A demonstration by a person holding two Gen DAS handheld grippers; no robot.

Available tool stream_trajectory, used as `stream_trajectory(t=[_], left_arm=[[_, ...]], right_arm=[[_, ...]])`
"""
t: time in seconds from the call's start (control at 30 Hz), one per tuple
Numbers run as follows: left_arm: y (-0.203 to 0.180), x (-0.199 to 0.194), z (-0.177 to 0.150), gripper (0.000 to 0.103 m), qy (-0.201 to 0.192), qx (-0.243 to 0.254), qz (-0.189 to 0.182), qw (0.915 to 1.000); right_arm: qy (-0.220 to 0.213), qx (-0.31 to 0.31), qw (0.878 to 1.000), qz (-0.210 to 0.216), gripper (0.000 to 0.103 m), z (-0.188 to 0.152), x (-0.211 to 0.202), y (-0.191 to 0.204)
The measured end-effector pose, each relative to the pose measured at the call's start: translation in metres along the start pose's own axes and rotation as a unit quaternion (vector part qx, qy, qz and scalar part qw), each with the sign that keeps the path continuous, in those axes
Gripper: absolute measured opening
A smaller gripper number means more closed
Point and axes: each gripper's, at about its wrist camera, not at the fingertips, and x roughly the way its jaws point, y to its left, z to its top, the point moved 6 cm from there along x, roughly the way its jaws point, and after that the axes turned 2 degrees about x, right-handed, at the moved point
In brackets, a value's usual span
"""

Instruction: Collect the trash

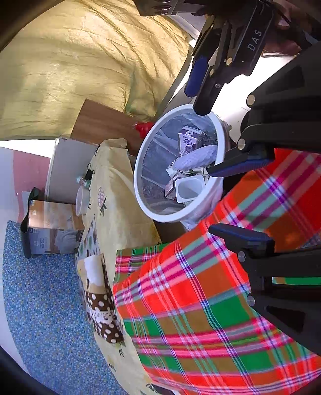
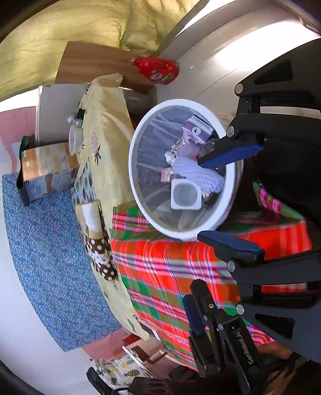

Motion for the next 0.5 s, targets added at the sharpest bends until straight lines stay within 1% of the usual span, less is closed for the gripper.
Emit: stream_trajectory(t=[0.5], left_arm=[[0.002,-0.050,-0.026,0.039,-0.024,-0.004,0.027,0.9993]], right_arm=[[-0.013,-0.023,1.000,0.013,0.054,-0.021,-0.026,0.024]])
